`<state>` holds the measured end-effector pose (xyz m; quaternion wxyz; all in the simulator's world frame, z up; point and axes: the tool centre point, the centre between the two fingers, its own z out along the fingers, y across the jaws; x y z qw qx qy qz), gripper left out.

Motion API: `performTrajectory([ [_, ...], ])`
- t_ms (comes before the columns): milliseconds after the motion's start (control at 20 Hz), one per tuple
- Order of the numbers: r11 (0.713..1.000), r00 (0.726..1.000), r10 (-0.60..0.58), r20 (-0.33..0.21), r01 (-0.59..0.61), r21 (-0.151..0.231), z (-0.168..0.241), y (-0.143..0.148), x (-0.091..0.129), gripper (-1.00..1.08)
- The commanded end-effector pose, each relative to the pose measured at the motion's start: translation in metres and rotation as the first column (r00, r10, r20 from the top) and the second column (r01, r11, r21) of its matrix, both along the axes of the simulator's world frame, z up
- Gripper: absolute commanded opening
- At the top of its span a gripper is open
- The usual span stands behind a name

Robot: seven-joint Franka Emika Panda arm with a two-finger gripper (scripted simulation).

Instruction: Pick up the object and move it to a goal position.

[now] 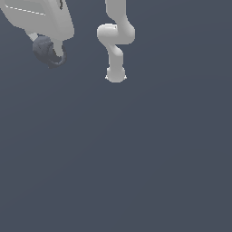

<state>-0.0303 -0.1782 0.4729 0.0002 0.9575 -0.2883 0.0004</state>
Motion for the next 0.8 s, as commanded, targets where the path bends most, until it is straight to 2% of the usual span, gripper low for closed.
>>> performTrajectory([
  [0,1.0,1.0,0.0,-0.001,0.0,0.0,0.011,-0.003,0.002,-1.0],
  [750,1.0,1.0,0.0,-0.001,0.0,0.0,0.035,-0.008,0.008,-1.0],
])
